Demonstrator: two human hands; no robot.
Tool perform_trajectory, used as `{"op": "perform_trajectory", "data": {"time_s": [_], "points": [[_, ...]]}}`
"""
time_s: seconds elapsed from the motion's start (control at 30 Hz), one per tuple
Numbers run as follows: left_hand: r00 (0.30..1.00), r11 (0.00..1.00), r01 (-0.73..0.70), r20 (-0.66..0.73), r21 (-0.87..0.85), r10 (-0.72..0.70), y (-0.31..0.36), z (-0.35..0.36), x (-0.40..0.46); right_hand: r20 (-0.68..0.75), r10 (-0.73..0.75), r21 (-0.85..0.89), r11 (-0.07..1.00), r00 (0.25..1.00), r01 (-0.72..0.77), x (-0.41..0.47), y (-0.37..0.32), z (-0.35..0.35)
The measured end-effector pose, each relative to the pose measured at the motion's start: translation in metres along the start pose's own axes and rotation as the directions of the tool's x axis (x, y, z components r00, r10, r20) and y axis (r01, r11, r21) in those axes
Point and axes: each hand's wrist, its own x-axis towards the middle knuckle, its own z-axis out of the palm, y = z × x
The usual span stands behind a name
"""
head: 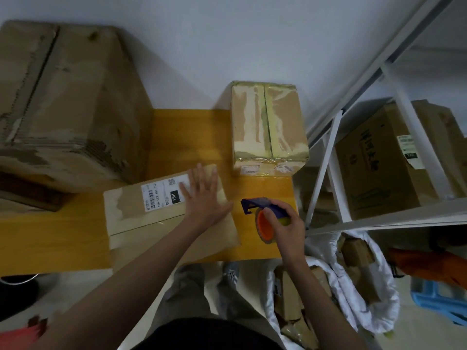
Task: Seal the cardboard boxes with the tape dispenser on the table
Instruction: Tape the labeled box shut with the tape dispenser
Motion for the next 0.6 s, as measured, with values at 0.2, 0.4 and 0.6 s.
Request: {"op": "perform_trajectory", "data": {"time_s": [0.2, 0.4, 0.6], "points": [[0.999, 0.999, -0.046, 0.014, 0.028, 0.046, 0.041, 0.028, -0.042, -0.038, -0.003, 0.025, 1.000, 0.999, 0.004, -0.005, 0.009, -0.029], [0.965, 0.963, -0.244, 0.128, 0.117, 0.229, 0.071, 0.036, -0.055, -0.112, 0.029, 0.109, 0.994, 0.993, -0.016, -0.007, 0.009, -0.055], [0.873, 0.855, -0.480, 0.199, 0.196, 0.444, 0.056, 0.029, -0.048, -0.152, -0.007, 0.163, 0.986, 0.988, 0.032, -0.003, 0.002, -0.065]]}}
